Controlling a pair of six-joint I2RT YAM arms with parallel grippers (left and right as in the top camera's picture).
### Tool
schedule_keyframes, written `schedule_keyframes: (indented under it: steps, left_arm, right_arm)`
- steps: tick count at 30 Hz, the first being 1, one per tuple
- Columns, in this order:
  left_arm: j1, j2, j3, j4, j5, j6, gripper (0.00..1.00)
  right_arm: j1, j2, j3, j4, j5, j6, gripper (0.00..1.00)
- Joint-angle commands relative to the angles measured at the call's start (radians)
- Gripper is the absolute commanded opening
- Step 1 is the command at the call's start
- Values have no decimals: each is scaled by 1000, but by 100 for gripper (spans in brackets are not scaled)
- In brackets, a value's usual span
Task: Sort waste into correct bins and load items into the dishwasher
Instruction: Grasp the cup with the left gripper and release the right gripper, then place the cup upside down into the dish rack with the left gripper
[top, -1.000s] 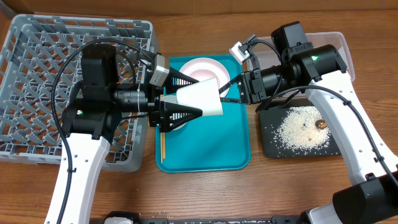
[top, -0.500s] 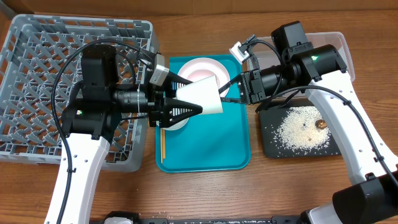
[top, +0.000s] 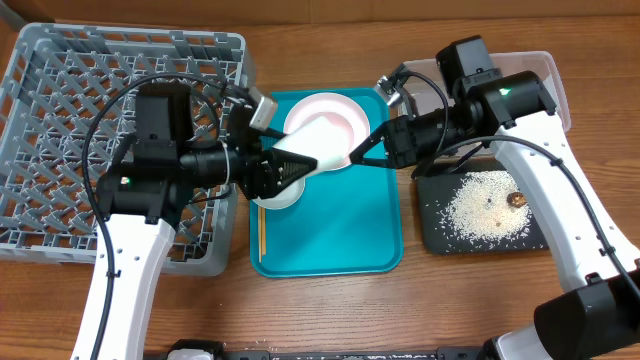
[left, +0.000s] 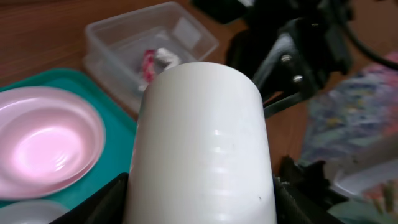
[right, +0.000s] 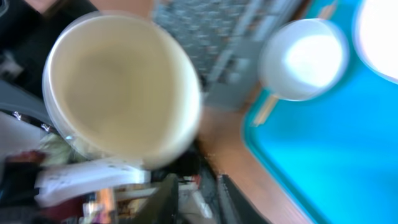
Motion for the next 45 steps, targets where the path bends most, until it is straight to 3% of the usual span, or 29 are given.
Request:
schedule_keyframes:
  steps: [1, 8, 11, 14, 23, 36, 37, 39, 42, 44, 45]
  left_arm:
    - [25, 1, 11, -39, -215, -21, 4]
    - [111, -22, 16, -208, -550, -121, 4]
    - [206, -43, 36, -336, -731, -217, 4]
    - [317, -51, 57, -421, -816, -277, 4]
    - [610, -35, 62, -421, -880, -338, 4]
    - [614, 174, 47, -333, -892, -350, 4]
    - [614, 191, 47, -322, -891, -350, 6]
    - [612, 229, 48, -313, -892, -350, 21]
    - [612, 278, 47, -314, -892, -350, 30]
    - [612, 310, 47, -314, -884, -350, 52]
    - [612, 319, 48, -314, -875, -350, 70]
  right_arm:
    - [-67, -13, 3, 3, 164, 26, 28]
    - [-172, -14, 3, -85, 457, 31, 28]
    - [-205, -23, 3, -137, 661, 80, 28]
    - [-231, -44, 3, -163, 801, 133, 28]
    - [-269, -61, 3, -177, 808, 158, 28]
    - [-268, -61, 3, -188, 797, 158, 28]
    - [-268, -61, 3, -189, 797, 158, 28]
    - [-269, -61, 3, -189, 797, 158, 28]
    - [-268, -61, 3, -189, 797, 158, 28]
    - [-268, -61, 3, -190, 794, 158, 28]
    - [-268, -61, 3, -190, 794, 158, 28]
